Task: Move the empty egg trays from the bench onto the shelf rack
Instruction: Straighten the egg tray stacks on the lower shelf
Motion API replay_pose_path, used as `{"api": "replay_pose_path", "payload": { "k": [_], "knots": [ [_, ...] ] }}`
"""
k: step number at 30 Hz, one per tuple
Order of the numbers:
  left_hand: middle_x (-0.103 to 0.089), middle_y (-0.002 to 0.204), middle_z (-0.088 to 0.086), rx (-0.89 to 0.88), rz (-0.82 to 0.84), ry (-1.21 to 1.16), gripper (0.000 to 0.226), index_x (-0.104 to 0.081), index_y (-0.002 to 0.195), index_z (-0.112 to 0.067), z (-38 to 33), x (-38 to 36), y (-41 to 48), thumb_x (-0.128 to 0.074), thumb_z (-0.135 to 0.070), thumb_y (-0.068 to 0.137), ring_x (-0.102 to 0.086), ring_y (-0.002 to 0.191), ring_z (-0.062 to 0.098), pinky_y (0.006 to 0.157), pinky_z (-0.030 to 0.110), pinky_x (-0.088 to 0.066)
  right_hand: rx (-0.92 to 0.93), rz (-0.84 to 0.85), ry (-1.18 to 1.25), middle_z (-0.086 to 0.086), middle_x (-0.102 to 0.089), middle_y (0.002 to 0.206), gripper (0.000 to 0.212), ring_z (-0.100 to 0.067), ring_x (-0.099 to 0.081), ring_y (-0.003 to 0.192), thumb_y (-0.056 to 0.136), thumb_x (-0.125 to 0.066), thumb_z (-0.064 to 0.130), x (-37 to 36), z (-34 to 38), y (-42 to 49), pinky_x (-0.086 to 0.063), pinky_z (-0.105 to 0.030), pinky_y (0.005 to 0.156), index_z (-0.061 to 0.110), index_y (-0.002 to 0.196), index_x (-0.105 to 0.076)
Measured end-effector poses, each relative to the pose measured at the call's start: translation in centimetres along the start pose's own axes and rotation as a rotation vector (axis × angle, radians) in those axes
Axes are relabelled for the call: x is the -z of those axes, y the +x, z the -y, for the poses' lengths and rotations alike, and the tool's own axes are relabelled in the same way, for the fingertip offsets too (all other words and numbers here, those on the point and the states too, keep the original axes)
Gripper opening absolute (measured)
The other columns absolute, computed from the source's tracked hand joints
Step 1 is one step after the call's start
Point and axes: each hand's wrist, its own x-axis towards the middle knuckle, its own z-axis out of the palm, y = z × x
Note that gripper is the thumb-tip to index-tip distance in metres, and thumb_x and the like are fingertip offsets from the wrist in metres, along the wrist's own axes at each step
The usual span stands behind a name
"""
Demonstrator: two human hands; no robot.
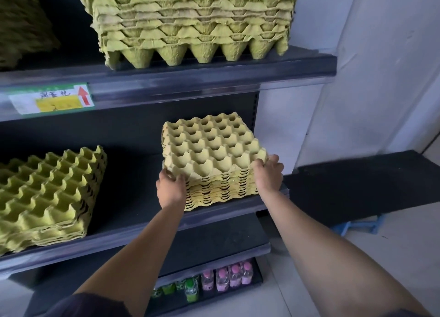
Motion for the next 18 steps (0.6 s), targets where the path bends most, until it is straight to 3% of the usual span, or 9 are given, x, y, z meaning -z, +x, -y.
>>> {"api": "replay_pose_path", "payload": {
  "k": [7,10,12,15,16,18],
  "knots": [
    [-0.047,0.128,0.012,-0.053,0.064,0.047,0.049,-0.038,0.135,-0.011,0.5,1.2,-0.2,-0.052,-0.023,0.089,-0.051,0.108,0.031,0.088,0.038,-0.044,0.002,-0.013,0.03,-0.022,-0.042,0.124,0.04,-0.041,-0.048,0.108,0.091,-0.041,0.024,-0.6,0.0,-0.6,-0.042,-0.044,0.089,0.007,0.127,-0.039],
    [-0.036,0.135,0.012,-0.105,0.037,0.225,0.048,-0.037,0.134,-0.015,0.1,1.7,-0.5,-0.051,-0.028,0.09,-0.042,0.119,0.034,0.096,0.042,-0.038,0.0,-0.036,-0.072,-0.021,-0.04,0.132,0.043,-0.042,-0.047,0.113,0.094,-0.04,0.029,-0.4,0.6,-1.1,-0.041,-0.046,0.091,0.012,0.134,-0.037],
    [-0.031,0.142,0.012,-0.313,-0.032,0.528,0.048,-0.037,0.136,-0.019,-0.2,2.1,-1.1,-0.05,-0.033,0.091,-0.032,0.128,0.034,0.103,0.045,-0.03,0.151,-0.111,-0.299,-0.017,-0.038,0.139,0.042,-0.04,-0.043,0.121,0.095,-0.044,0.033,-0.3,0.7,-1.9,-0.04,-0.05,0.097,0.018,0.134,-0.041],
    [-0.04,0.138,0.009,-0.712,-0.046,0.852,0.042,-0.044,0.133,-0.021,-0.6,2.4,-2.0,-0.046,-0.032,0.093,-0.032,0.129,0.03,0.106,0.043,-0.024,0.573,-0.135,-0.552,-0.014,-0.046,0.136,0.031,-0.038,-0.04,0.126,0.089,-0.058,0.033,-0.5,0.5,-2.9,-0.034,-0.056,0.102,0.02,0.117,-0.06],
    [-0.044,0.135,0.007,-0.784,-0.009,0.934,0.042,-0.044,0.133,-0.022,-0.8,2.4,-2.2,-0.046,-0.033,0.093,-0.034,0.128,0.028,0.106,0.042,-0.024,0.678,-0.107,-0.624,-0.013,-0.049,0.133,0.027,-0.038,-0.041,0.126,0.088,-0.06,0.032,-0.5,0.5,-3.1,-0.032,-0.058,0.104,0.02,0.111,-0.064],
    [-0.046,0.136,0.002,-0.792,0.105,1.078,0.05,-0.033,0.14,-0.023,-1.0,2.6,-2.8,-0.045,-0.036,0.093,-0.033,0.13,0.024,0.107,0.039,-0.023,0.718,0.018,-0.742,-0.01,-0.053,0.13,0.03,-0.036,-0.042,0.126,0.092,-0.053,0.034,-0.3,0.5,-3.6,-0.026,-0.055,0.109,0.02,0.116,-0.062]
  ]
}}
